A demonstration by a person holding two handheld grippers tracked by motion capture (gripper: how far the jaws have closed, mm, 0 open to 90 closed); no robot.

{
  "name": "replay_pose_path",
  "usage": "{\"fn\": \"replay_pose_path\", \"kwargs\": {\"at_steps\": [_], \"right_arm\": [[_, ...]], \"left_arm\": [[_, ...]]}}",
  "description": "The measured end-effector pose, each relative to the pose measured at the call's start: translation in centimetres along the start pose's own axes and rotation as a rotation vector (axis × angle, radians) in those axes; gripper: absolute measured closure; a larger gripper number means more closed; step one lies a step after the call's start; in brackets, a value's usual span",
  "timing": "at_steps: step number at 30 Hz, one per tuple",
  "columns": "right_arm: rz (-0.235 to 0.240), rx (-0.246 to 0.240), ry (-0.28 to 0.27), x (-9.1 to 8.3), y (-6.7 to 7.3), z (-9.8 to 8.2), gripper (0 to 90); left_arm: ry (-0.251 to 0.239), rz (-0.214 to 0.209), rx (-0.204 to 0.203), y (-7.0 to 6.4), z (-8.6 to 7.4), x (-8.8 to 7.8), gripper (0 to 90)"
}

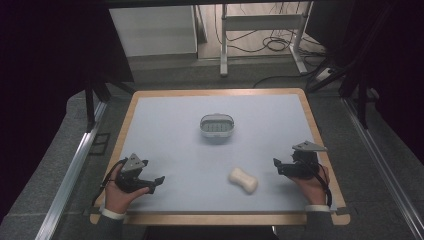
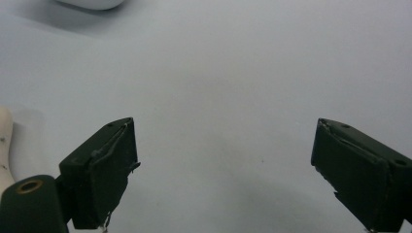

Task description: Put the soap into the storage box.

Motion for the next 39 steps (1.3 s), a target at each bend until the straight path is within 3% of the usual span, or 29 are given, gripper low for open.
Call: {"fn": "replay_pose_path", "kwargs": {"at_steps": [8, 27, 39], "right_arm": [[-0.033, -0.018, 0.021, -0.2, 0.2, -0.2, 12.2], [0.011, -0.070, 0.032, -0.9, 1.7, 0.4, 15.4], [0.058, -0.106, 0.102, -1.1, 2.5, 0.7, 16.8]], "left_arm": [[0.002, -0.002, -0.001, 0.0, -0.1, 0.1, 11.1], [0.005, 0.001, -0.006, 0.0, -0.2, -0.1, 11.1], [-0.010, -0.023, -0.012, -0.3, -0.2, -0.1, 11.1]]}}
Point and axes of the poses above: each handheld gripper's, and its own axes: x roughly forward along the jaws, z roughly out of its top, y roughly to its left, the point moved 3 cm from there along x, roughly forward along the jaws, and after that the axes turned 9 degrees about x, right-handed, at the moved point
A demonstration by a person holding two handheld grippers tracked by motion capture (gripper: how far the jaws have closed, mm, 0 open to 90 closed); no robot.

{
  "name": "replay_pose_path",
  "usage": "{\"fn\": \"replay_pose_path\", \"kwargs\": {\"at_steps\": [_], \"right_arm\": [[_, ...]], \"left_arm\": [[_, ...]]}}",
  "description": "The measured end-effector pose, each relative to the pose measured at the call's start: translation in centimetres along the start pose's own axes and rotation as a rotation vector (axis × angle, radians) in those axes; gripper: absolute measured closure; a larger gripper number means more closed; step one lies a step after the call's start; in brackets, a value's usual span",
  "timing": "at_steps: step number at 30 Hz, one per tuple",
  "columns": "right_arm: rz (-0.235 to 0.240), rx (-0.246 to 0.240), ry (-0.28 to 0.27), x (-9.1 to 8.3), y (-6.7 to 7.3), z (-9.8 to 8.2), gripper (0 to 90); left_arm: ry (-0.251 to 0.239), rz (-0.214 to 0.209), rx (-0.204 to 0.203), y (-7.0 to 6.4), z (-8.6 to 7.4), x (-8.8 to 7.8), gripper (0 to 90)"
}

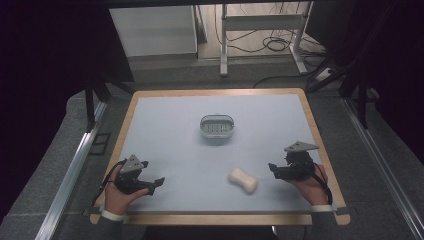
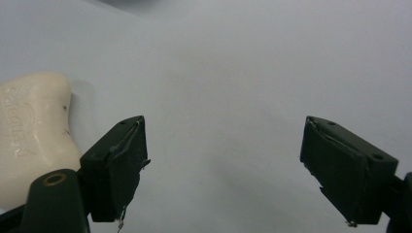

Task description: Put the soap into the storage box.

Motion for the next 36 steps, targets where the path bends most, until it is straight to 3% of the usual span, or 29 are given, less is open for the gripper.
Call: {"fn": "replay_pose_path", "kwargs": {"at_steps": [15, 36], "right_arm": [[0.024, -0.110, 0.040, -0.7, 2.5, 2.6, 23.3], [0.092, -0.151, 0.149, -0.1, 5.7, 3.6, 24.9]], "left_arm": [[0.000, -0.005, -0.005, -0.1, 0.0, 0.0, 11.1], [-0.001, -0.008, -0.001, -0.1, 0.0, 0.0, 11.1]]}}
Point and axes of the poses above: each handheld gripper's, and its own axes: x roughly forward along the jaws, z roughly out of its top, y roughly to its left, the point moved 3 cm from there along x, roughly forward along the jaws, and after that the axes turned 9 degrees about x, right-handed, at the moved point
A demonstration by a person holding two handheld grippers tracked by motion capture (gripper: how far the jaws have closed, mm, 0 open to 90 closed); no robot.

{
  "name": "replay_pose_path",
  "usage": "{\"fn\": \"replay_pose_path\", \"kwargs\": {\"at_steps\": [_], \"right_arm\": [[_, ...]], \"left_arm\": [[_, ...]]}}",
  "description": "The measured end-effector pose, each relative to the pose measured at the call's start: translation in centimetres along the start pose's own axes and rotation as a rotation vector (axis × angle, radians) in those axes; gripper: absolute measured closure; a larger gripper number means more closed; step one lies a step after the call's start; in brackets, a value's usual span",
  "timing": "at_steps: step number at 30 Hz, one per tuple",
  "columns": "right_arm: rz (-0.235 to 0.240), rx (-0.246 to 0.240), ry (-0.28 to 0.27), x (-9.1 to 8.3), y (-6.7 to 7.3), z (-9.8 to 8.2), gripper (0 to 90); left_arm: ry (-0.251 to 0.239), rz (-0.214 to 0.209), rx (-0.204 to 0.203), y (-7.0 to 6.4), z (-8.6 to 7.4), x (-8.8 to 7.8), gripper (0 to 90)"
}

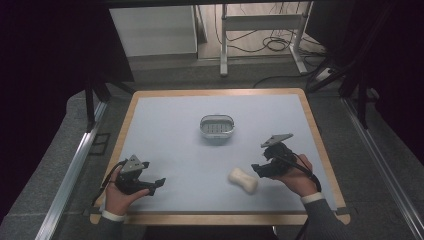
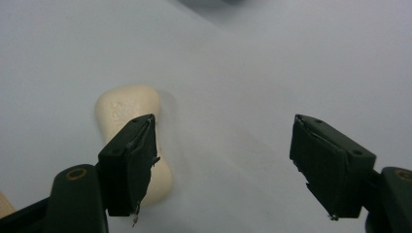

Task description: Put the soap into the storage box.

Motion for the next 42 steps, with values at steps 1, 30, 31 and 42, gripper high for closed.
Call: {"fn": "replay_pose_path", "kwargs": {"at_steps": [1, 30, 31, 42], "right_arm": [[0.006, -0.003, 0.006, 0.1, 0.2, 0.0, 24.8], [0.069, -0.083, 0.144, 2.9, 3.7, 0.1, 25.1], [0.071, -0.082, 0.152, 3.0, 3.8, 0.1, 25.5], [0.075, -0.100, 0.229, 3.9, 4.8, -0.1, 28.9]], "left_arm": [[-0.001, -0.001, 0.000, 0.0, 0.0, 0.0, 11.1], [0.008, -0.007, 0.004, -0.2, 0.0, 0.3, 11.1], [0.004, -0.008, 0.004, -0.2, 0.0, 0.2, 11.1], [-0.003, -0.012, 0.000, -0.2, 0.0, 0.1, 11.1]]}}
Point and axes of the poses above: each handheld gripper's, and its own axes: x roughly forward along the jaws, z roughly out of its top, y roughly to its left, the point moved 3 cm from there along x, roughly forward along the jaws, and after that the axes turned 9 degrees about x, right-handed, at the moved point
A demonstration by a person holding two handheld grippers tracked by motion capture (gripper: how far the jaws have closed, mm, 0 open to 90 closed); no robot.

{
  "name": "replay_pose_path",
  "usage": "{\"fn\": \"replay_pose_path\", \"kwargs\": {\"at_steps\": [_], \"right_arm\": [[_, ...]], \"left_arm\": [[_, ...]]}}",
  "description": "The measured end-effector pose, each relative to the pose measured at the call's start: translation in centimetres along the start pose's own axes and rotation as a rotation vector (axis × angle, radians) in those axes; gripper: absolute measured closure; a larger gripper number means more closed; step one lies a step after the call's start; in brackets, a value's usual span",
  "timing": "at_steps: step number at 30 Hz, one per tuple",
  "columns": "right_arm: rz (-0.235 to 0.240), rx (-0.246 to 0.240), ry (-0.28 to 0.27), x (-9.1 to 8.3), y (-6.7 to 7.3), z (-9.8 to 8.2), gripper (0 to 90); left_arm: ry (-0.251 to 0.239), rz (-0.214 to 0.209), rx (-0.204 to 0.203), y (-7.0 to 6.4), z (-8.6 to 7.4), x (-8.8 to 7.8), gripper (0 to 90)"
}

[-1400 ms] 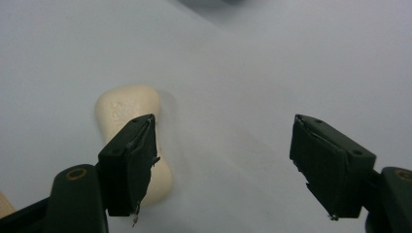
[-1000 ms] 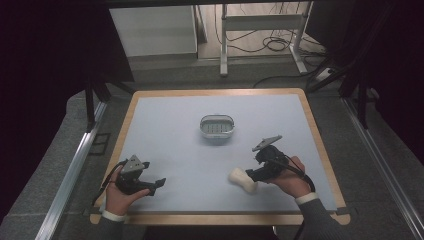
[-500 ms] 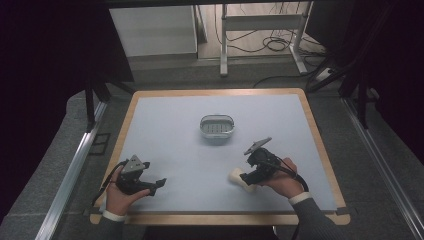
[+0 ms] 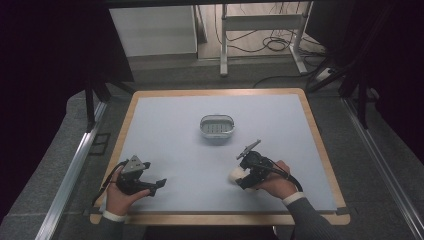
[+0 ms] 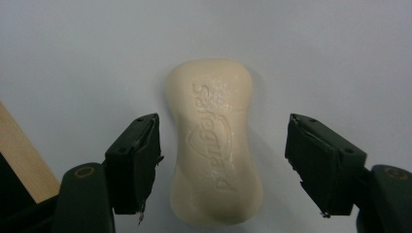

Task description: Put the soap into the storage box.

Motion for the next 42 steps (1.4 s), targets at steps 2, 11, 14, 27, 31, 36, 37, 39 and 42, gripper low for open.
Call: {"fn": "replay_pose_path", "kwargs": {"at_steps": [2, 11, 14, 27, 31, 36, 37, 39, 42], "right_arm": [[0.000, 0.002, 0.019, 0.3, 0.0, 0.0, 29.8], [0.002, -0.001, 0.094, 1.8, 0.3, 0.4, 33.4], [-0.008, -0.001, 0.118, 2.2, 0.4, 0.4, 37.9], [-0.013, -0.012, 0.165, 2.5, 0.5, 0.5, 48.9], [-0.008, -0.006, 0.149, 2.3, 0.4, 0.6, 49.0], [0.003, -0.013, 0.157, 2.0, 0.3, 0.7, 49.1], [0.004, -0.020, 0.164, 2.1, 0.3, 0.7, 49.0], [-0.005, -0.020, 0.166, 2.3, 0.3, 0.6, 49.0], [0.011, -0.005, 0.180, 2.5, 0.2, 0.6, 48.7]], "left_arm": [[0.001, 0.002, 0.000, 0.0, 0.0, 0.0, 11.1], [0.004, 0.004, 0.003, 0.0, -0.1, 0.2, 11.1], [-0.001, 0.006, 0.002, 0.1, -0.1, 0.1, 11.1], [0.002, 0.008, 0.003, 0.1, -0.1, 0.1, 11.1], [0.004, 0.008, 0.005, 0.1, -0.1, 0.1, 11.1], [0.005, 0.009, 0.005, 0.0, -0.1, 0.2, 11.1], [0.005, 0.008, 0.005, 0.0, -0.1, 0.2, 11.1], [0.004, 0.008, 0.005, 0.0, -0.1, 0.2, 11.1], [0.004, 0.008, 0.005, 0.1, -0.1, 0.1, 11.1]]}}
Point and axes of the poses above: each handheld gripper's, and its own axes: x roughly forward along the jaws, z roughly out of its top, y roughly to its left, the point moved 3 cm from there along x, roughly forward along the jaws, and after that the axes turned 9 degrees about x, right-handed, at the moved point
